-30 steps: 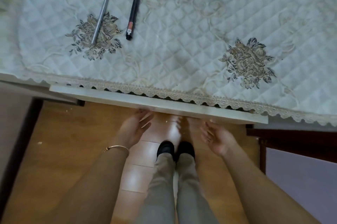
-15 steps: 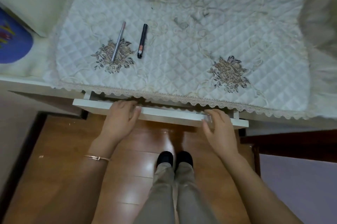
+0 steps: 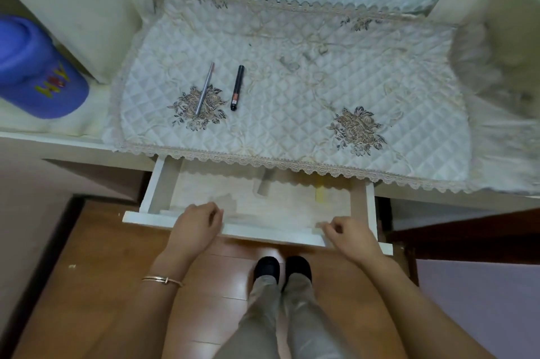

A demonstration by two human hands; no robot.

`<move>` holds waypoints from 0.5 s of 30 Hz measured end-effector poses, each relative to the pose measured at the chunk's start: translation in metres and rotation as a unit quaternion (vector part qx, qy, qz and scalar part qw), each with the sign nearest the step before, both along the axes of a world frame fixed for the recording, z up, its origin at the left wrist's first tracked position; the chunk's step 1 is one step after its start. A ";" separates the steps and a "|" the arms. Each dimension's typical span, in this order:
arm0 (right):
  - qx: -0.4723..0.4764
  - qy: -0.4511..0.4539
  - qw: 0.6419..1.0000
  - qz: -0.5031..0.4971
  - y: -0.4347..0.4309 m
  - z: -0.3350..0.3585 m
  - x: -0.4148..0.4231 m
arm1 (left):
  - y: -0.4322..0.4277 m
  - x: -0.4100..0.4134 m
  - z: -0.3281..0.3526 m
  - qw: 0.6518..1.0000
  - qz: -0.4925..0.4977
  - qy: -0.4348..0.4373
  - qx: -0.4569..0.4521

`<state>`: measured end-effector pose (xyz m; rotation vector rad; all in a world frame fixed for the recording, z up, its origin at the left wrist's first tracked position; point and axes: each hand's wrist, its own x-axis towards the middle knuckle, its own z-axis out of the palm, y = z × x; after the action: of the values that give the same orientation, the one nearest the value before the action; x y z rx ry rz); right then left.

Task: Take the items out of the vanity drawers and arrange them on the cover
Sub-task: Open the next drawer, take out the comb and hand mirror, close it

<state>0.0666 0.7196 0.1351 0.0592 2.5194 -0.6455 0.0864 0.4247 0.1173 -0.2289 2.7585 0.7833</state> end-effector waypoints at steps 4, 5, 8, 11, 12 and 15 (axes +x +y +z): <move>-0.023 -0.076 0.997 0.013 0.003 0.000 0.020 | 0.000 0.029 -0.002 0.999 0.017 -0.028 -0.014; -0.018 -0.098 0.995 0.021 0.004 0.000 0.023 | 0.001 0.035 -0.003 0.999 0.024 -0.035 -0.023; -0.010 -0.160 0.986 0.052 0.003 0.002 0.032 | 0.000 0.052 -0.008 0.997 0.030 -0.052 -0.047; -0.012 -0.206 0.977 0.057 0.003 0.001 0.041 | -0.002 0.065 -0.016 0.994 0.037 -0.087 -0.053; -0.018 -0.224 0.973 0.051 0.003 0.000 0.045 | -0.001 0.069 -0.018 0.993 0.039 -0.100 -0.055; -0.030 -0.271 0.961 0.042 0.002 0.000 0.053 | 0.002 0.079 -0.025 0.988 0.033 -0.135 -0.066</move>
<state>0.1193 0.7220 0.1351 0.0921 1.9620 -0.5762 0.1659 0.4267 0.0926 -0.4211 2.5579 0.5395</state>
